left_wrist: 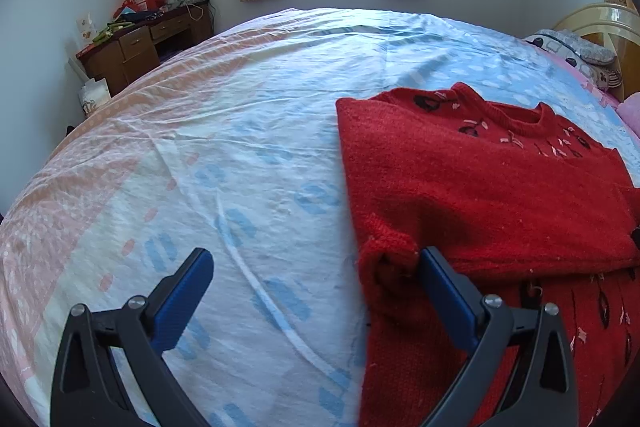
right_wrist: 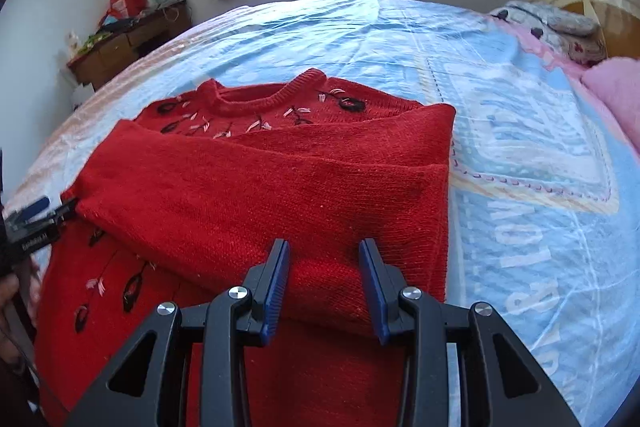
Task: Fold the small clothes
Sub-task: 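Press and smooth the folded sleeves with the right tool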
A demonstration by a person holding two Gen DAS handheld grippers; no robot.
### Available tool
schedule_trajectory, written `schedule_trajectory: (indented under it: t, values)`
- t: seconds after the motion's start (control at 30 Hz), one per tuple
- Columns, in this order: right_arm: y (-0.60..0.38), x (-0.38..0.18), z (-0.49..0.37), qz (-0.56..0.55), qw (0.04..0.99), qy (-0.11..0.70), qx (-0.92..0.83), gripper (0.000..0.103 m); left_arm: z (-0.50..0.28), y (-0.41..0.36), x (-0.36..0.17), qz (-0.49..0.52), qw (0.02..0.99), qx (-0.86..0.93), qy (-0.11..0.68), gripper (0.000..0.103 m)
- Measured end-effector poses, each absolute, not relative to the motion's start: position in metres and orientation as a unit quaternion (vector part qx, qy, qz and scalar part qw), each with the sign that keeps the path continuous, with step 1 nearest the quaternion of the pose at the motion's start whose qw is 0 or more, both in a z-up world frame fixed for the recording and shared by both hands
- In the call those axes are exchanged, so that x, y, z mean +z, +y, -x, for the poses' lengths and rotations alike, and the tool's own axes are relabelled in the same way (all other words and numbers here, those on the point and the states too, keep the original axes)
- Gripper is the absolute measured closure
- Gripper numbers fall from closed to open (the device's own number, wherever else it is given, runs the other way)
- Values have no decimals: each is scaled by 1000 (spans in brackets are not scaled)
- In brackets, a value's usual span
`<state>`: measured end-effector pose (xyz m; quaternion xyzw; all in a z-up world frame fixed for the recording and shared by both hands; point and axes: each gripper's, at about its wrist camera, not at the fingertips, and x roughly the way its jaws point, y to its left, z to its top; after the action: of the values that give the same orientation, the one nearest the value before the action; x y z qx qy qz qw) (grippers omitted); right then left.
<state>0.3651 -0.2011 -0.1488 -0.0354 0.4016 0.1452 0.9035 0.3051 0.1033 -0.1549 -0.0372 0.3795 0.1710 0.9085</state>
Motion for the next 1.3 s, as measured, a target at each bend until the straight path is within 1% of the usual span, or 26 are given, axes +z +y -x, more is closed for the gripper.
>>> schedule_trajectory:
  t: [0.27, 0.5, 0.77, 0.83, 0.97, 1.03, 1.3]
  values:
    - [-207, -154, -351, 38, 915, 373, 150, 66, -305, 104, -157, 44, 908, 162, 384, 0]
    - [-207, -150, -345, 42, 919, 364, 143, 64, -302, 102, -154, 44, 908, 155, 386, 0]
    - [-210, -151, -337, 41, 922, 354, 148, 56, -299, 96, -157, 25, 907, 142, 395, 0]
    - [-206, -151, -335, 50, 922, 353, 149, 51, -297, 97, -157, 28, 907, 141, 395, 0]
    - [-204, -148, -326, 53, 927, 344, 142, 49, -287, 99, -152, 47, 910, 132, 390, 0]
    - [-205, -147, -321, 49, 927, 343, 141, 45, -280, 99, -147, 54, 915, 121, 382, 0]
    - [-209, -141, -299, 38, 929, 342, 137, 44, -255, 91, -127, 51, 928, 94, 356, 0]
